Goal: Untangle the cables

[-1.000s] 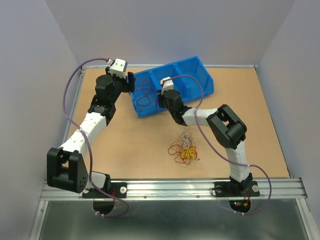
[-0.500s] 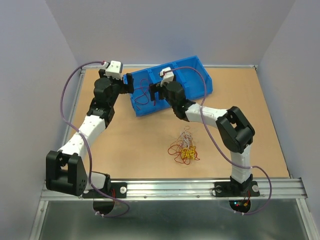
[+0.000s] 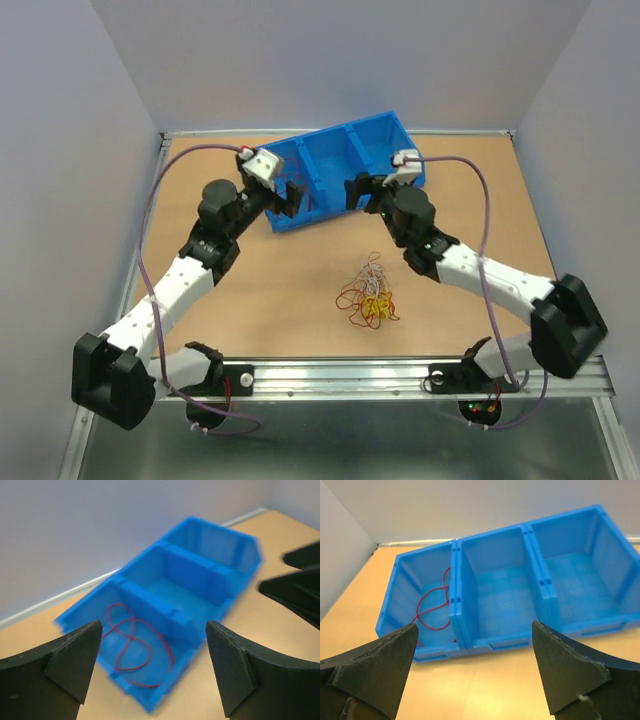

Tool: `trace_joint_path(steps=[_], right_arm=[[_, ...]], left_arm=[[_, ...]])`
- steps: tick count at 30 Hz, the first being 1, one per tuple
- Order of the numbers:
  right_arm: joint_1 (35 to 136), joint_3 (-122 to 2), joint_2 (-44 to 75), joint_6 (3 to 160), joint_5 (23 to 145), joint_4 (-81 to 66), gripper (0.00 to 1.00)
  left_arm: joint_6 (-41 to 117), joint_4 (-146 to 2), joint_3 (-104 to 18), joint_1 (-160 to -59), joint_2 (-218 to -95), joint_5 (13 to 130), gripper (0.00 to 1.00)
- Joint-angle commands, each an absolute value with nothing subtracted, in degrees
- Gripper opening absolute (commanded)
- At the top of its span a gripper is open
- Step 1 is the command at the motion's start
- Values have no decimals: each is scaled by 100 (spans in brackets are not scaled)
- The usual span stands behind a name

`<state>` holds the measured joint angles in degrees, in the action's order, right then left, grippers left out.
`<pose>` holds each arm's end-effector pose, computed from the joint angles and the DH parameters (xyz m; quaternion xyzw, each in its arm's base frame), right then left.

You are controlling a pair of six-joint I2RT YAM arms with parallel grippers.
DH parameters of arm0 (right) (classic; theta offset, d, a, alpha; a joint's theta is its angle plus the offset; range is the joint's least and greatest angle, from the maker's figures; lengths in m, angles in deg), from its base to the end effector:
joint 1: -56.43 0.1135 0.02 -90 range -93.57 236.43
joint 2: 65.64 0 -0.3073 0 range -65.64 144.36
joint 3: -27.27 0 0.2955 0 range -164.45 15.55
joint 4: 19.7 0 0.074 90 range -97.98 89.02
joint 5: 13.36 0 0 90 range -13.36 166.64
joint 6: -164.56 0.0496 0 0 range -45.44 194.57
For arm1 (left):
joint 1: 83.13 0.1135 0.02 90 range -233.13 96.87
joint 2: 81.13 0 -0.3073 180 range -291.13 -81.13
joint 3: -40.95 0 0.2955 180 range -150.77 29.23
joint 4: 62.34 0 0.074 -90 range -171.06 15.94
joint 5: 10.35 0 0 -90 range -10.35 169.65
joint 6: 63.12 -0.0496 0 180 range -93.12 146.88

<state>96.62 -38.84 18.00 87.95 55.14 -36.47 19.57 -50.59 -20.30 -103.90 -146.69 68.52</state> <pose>0.3080 0.2364 0.3283 -0.0346 0.7106 0.1925 0.6758 0.2857 -0.1186 0.3869 0.2300 0.6193 -0.1512 0.7353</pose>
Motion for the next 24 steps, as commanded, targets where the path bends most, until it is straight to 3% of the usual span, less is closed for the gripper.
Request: trace_joint_path(steps=[1,3,10,13,24], right_arm=[[9686,-3454,777,8907,5301,-2605,100],[9686,-3333,57,8907,4834,-1565,100],[9686,-2620,-2212,9135,5808,-369,93],[9686,-2550,-2677,9451,5450,-34,93],[9686,-2348,-2662,9540,5255,29,93]], left_arm=[[1467,-4769,-1665,-11133,-14248,5622,98],[943,-5084,-1708,-11467,-14528,4934,97],[140,-5436,-1638,-12153,-15135,4845,96],[-168,-5569,-1726,-12566,-15522,5266,94],[-256,-5868,-2472,-13059,-17112,5794,83]])
